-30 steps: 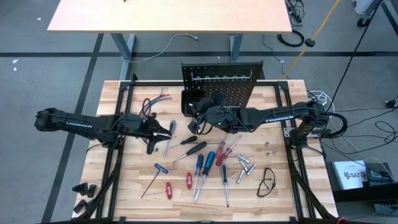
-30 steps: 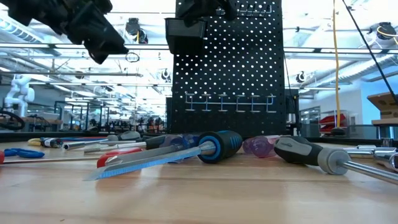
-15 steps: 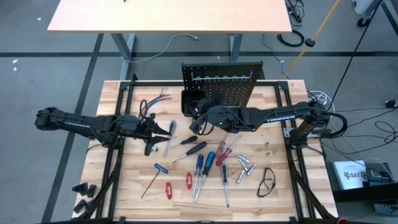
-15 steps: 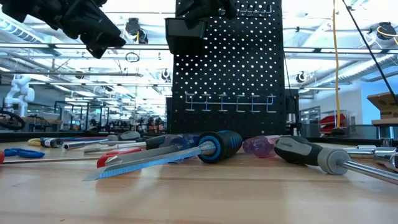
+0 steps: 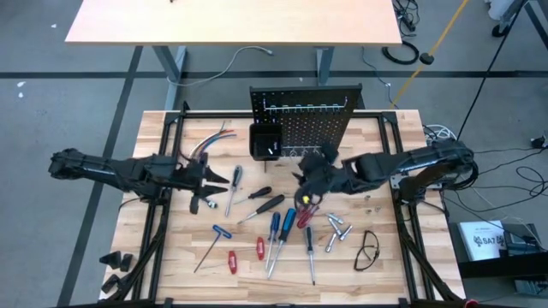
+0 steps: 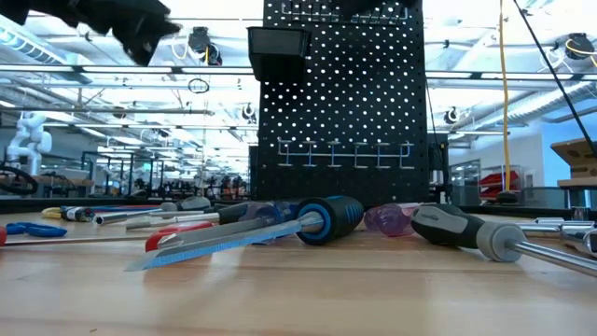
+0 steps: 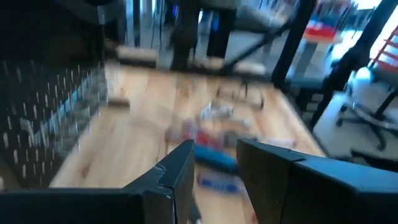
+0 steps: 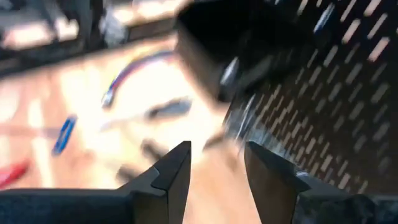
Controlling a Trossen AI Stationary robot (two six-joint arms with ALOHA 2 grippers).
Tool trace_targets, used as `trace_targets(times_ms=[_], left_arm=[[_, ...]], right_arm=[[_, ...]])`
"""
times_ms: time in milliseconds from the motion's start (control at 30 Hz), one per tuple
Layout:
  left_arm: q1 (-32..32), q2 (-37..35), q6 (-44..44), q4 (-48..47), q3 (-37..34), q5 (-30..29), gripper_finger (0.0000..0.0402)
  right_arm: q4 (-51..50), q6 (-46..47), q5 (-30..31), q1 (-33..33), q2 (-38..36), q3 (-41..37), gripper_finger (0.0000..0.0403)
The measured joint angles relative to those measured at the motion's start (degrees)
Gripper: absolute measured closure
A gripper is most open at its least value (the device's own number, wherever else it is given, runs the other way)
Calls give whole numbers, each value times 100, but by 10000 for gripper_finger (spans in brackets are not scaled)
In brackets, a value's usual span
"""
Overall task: Hang tools onto peg board
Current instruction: Put the socket in the black bin on the peg board
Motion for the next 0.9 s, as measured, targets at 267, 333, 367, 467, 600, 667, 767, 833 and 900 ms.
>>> trace_targets(times_ms=[267,333,367,467,600,667,767,833,900], left_arm=[[-2,-79,44,678,0,69,275],[0,-19,4,457,0,90,275],[0,-3,2,400,0,87,275],[0,44,-13,399,-2,67,275],[0,58,-110,379,-2,64,275],[0,59,-167,382,-2,62,275],[0,61,-171,376,-2,65,275],[0,78,-259,380,-2,65,275],[-4,91,-313,366,-2,67,275]], right_arm=[[-1569,1968,-1182,549,5,-200,259],[-1937,2488,-1383,695,7,-339,259],[-2074,2736,-1539,759,7,-435,259],[-2396,3321,-1831,895,13,-771,259],[-2514,3815,-2460,961,12,-1319,259],[-2529,3956,-2732,961,13,-1620,259],[-2546,4138,-3041,929,13,-2101,259],[-2553,4211,-3241,896,-4,-2421,259],[-2557,4215,-3382,853,-38,-2739,259]])
